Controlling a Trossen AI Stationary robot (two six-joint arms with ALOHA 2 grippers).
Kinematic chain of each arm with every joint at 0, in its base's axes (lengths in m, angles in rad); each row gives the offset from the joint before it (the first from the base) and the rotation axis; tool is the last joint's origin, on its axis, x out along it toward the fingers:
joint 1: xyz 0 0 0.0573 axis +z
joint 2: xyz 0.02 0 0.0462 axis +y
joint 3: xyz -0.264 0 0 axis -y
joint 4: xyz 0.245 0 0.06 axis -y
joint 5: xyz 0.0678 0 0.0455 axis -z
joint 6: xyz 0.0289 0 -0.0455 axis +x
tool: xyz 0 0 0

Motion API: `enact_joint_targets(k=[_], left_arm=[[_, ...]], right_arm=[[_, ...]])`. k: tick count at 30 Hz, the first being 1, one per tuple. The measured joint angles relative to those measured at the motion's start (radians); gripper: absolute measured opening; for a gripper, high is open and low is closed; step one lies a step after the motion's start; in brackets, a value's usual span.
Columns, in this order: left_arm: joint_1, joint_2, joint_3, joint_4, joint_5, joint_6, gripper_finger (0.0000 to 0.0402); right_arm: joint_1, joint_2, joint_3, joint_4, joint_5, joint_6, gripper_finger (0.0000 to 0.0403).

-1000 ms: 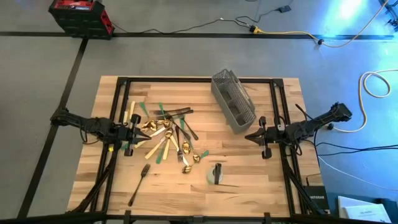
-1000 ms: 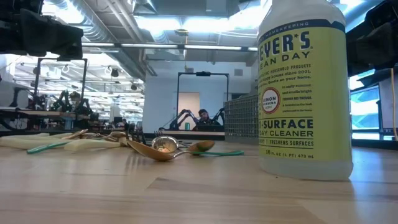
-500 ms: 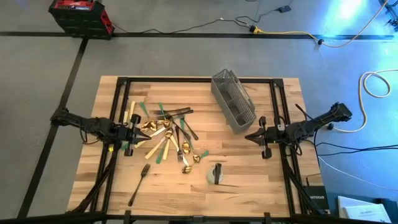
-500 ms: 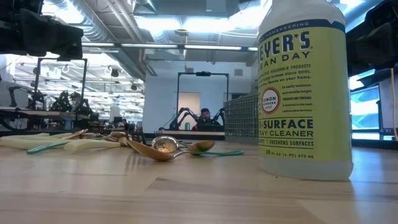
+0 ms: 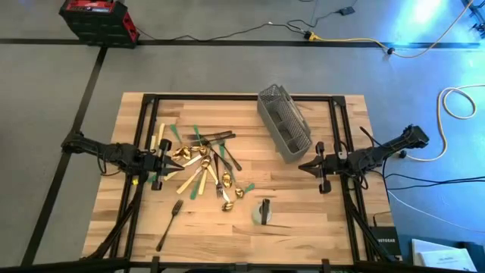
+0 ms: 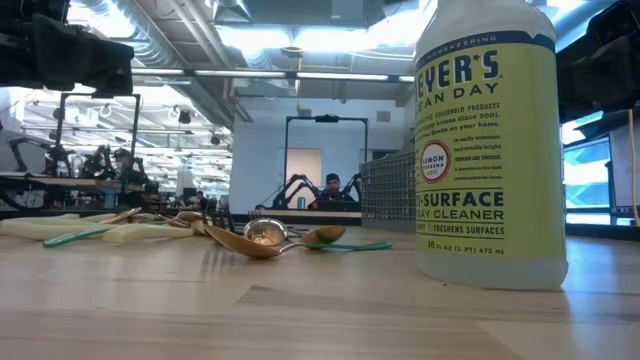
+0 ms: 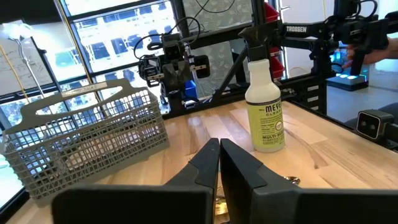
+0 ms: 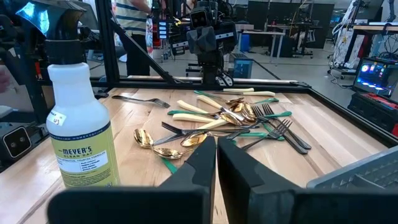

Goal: Sort silverware

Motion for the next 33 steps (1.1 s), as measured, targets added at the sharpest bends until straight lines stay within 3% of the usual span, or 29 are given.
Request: enact_joint_targets(k=[14, 33], left_arm=[[0.005, 0.000, 0.000, 0.006, -0.027, 0.062, 0.0000], [0.005, 0.000, 0.000, 0.004, -0.022, -0.027, 0.0000]], right_arm=[[0.000, 0.000, 0.000, 0.017, -0.003, 0.000, 0.0001], [0.000, 0.000, 0.000, 0.015, 0.030, -0.026, 0.0000]])
